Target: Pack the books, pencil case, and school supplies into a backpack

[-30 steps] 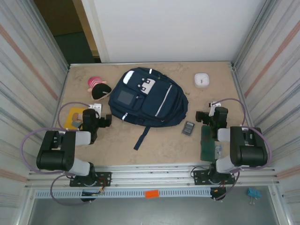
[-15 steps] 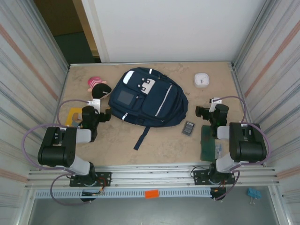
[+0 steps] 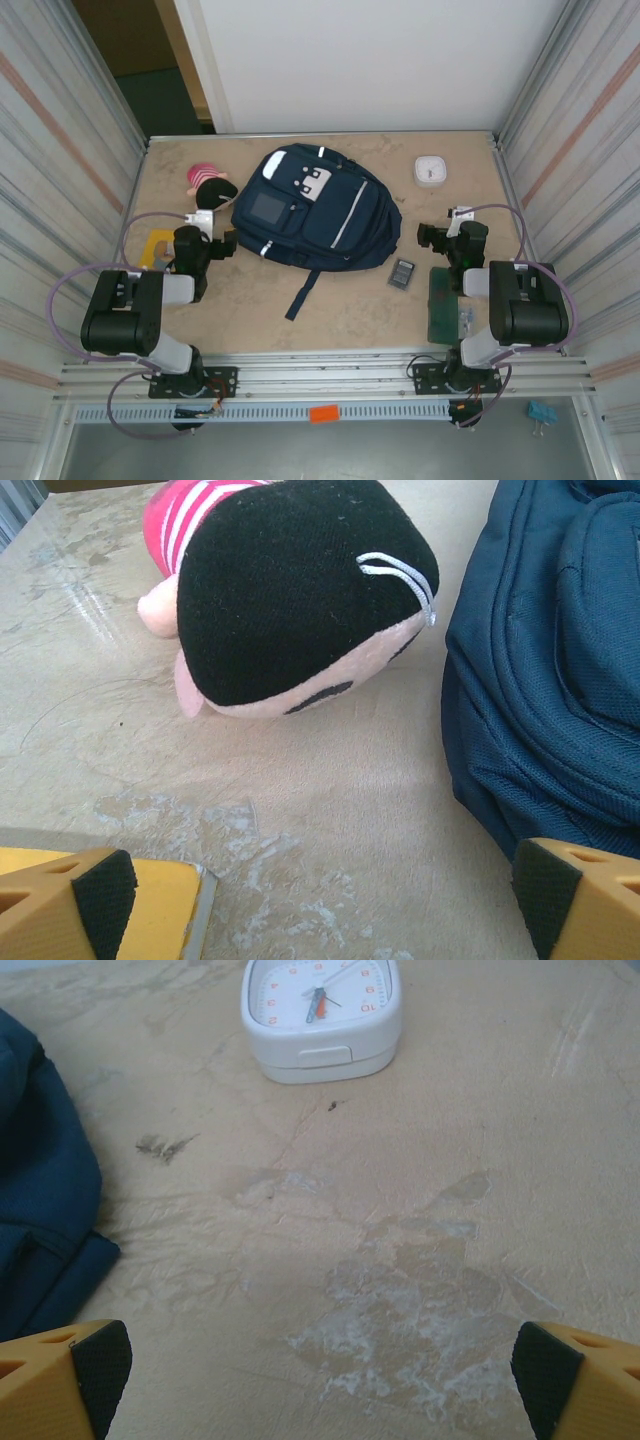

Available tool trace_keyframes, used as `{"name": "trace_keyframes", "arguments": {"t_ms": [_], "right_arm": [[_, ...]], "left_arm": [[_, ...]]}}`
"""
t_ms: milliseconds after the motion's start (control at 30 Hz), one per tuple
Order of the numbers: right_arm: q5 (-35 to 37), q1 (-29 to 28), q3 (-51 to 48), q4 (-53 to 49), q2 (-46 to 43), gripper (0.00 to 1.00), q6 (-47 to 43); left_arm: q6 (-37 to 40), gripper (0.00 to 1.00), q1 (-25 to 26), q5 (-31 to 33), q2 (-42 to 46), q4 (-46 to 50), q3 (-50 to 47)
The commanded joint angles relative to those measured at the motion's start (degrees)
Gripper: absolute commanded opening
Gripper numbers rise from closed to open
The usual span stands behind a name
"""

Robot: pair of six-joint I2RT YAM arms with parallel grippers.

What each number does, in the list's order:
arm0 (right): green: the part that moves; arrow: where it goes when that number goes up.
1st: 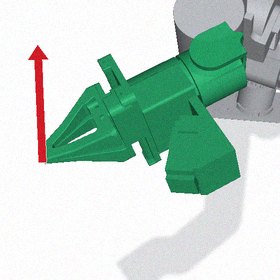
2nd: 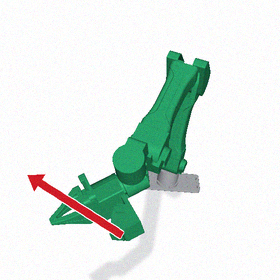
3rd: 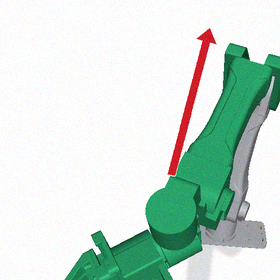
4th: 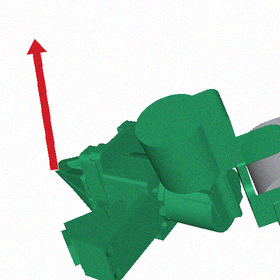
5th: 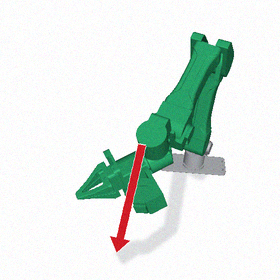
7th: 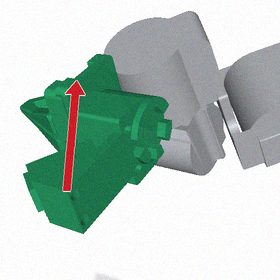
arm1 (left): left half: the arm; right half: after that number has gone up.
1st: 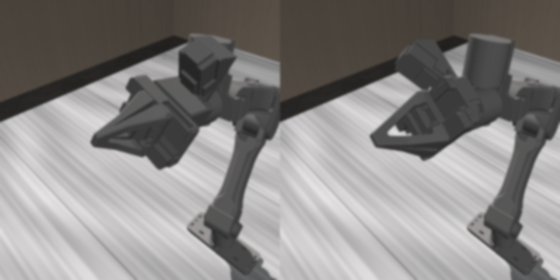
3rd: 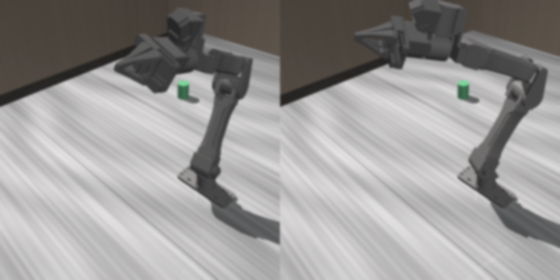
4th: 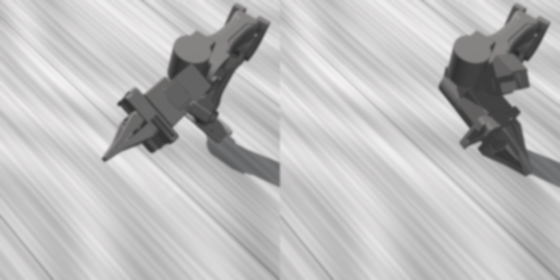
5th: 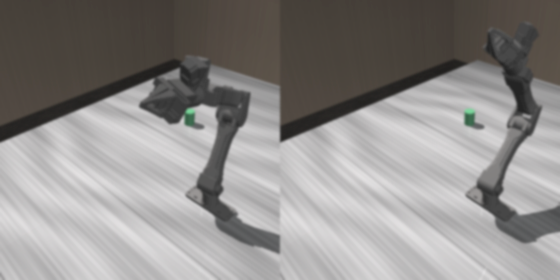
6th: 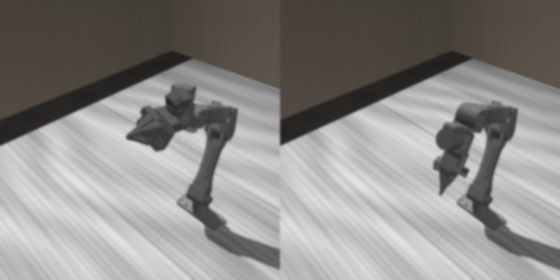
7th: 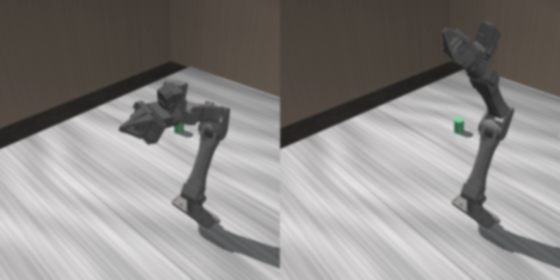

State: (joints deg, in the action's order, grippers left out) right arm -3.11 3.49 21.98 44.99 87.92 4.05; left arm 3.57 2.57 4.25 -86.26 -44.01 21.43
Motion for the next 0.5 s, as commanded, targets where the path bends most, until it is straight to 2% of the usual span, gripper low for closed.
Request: {"name": "trace_keyframes", "arguments": {"t_ms": [0,267,367,400,467], "right_arm": [[-0.6,0.0,1.3,1.2,0.6,0.99,0.7],[-0.7,0.1,1.2,1.4,0.5,0.99,0.8],[-1.4,0.1,1.4,1.3,0.0,0.99,0.6],[-2.9,-0.1,2.6,-1.9,-1.3,0.99,-0.5],[-5.3,-1.8,7.7,-14.8,-5.8,0.99,-3.5]], "left_arm": [[-0.7,0.99,-0.4,0.1,-0.4,-2.5,1.5],[-0.6,0.99,-0.5,0.3,-0.2,-2.8,1.3],[-2.5,0.99,-0.3,5.0,1.1,-2.7,0.8],[-2.9,0.99,-0.3,5.5,2.1,-1.0,1.0],[-2.6,0.98,-0.3,5.1,2.1,-1.7,0.9]]}}
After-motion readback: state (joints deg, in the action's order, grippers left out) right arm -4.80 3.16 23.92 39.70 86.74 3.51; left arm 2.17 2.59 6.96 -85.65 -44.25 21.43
